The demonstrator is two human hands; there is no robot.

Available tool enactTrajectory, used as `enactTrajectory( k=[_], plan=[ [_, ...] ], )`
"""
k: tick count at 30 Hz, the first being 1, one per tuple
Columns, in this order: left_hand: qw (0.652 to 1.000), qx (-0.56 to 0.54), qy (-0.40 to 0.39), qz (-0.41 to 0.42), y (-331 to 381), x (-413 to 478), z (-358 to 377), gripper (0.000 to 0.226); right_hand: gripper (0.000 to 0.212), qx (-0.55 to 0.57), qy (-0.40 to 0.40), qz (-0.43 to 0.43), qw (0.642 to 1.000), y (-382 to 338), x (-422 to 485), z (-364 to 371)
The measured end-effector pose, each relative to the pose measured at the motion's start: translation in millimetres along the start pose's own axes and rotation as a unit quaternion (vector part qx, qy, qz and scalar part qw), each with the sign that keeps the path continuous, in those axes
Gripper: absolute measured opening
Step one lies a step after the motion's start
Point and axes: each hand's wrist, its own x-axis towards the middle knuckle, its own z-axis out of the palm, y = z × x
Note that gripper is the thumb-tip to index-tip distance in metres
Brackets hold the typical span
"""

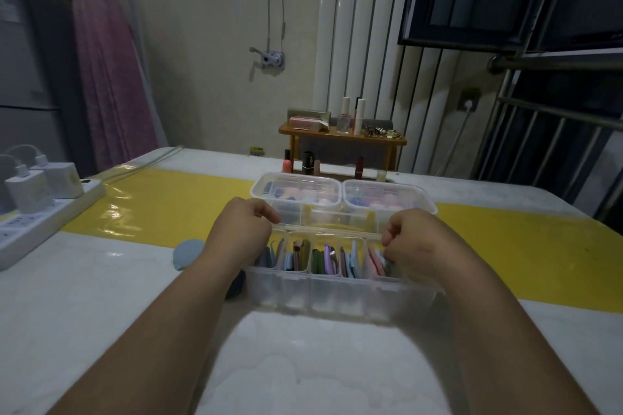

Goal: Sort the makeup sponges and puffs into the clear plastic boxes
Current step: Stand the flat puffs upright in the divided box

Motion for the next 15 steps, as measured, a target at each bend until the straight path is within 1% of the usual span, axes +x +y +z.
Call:
enactTrajectory(
  k=[5,11,15],
  plan=[
    [1.0,0.006,0.001,-0.003,0,1,0,0.034,0.014,0.059,-0.006,-0.003,0.998,2,4,-6],
    [1.0,0.011,0.006,-0.004,0,2,-1,0.034,0.017,0.093,0.056,-0.055,0.993,-1,1,-2],
    [1.0,-0.025,0.012,-0.007,-2,2,-4,0.031,0.018,0.117,0.077,-0.093,0.986,-6,1,7]
  ],
)
